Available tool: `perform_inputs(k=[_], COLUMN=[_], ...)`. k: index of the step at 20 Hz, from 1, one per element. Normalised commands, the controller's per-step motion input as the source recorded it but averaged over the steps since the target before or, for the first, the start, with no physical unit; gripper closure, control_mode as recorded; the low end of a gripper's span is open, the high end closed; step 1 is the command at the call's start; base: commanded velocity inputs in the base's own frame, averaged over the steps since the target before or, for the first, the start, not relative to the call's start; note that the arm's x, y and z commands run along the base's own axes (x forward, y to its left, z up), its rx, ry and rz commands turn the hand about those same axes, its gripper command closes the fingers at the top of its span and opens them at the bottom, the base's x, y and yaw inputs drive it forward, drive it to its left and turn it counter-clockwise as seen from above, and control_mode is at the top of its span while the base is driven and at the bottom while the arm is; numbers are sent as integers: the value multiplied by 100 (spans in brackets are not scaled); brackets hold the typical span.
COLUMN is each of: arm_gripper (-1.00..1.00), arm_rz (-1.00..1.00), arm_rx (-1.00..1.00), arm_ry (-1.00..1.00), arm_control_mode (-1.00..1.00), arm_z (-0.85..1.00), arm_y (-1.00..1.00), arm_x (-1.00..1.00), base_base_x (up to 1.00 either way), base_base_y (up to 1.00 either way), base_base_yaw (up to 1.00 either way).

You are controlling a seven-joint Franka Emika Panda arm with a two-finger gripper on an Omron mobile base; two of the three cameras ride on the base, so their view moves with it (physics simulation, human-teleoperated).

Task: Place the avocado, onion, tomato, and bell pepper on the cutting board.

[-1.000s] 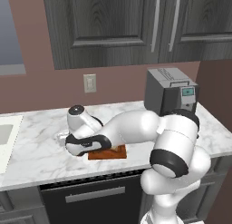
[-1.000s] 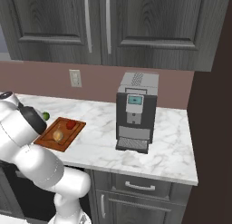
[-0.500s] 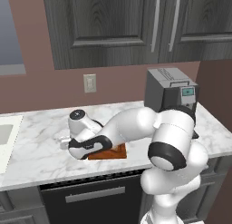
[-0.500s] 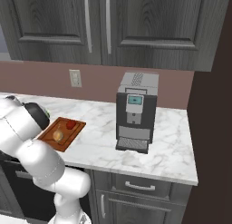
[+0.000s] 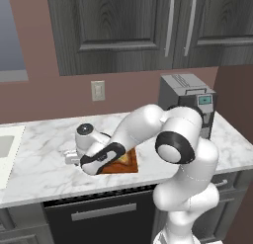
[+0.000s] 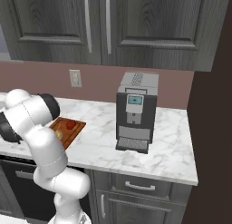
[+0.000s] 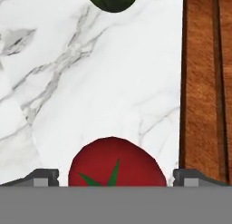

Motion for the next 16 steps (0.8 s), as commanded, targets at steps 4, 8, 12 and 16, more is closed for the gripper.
perform_inputs(k=[4, 8, 12, 16], arm_gripper=[100, 100, 100, 100], arm_rz=[0, -6, -17, -19], arm_rx=[-1, -1, 0, 1], arm_ry=[0, 4, 1, 2], arm_control_mode=[-100, -100, -100, -100], arm_z=[-11, 12, 67, 60], arm_y=[18, 18, 3, -32], arm_x=[14, 9, 2, 3], base_base_x=[0, 0, 0, 0], base_base_y=[0, 0, 0, 0], base_base_yaw=[0, 0, 0, 0])
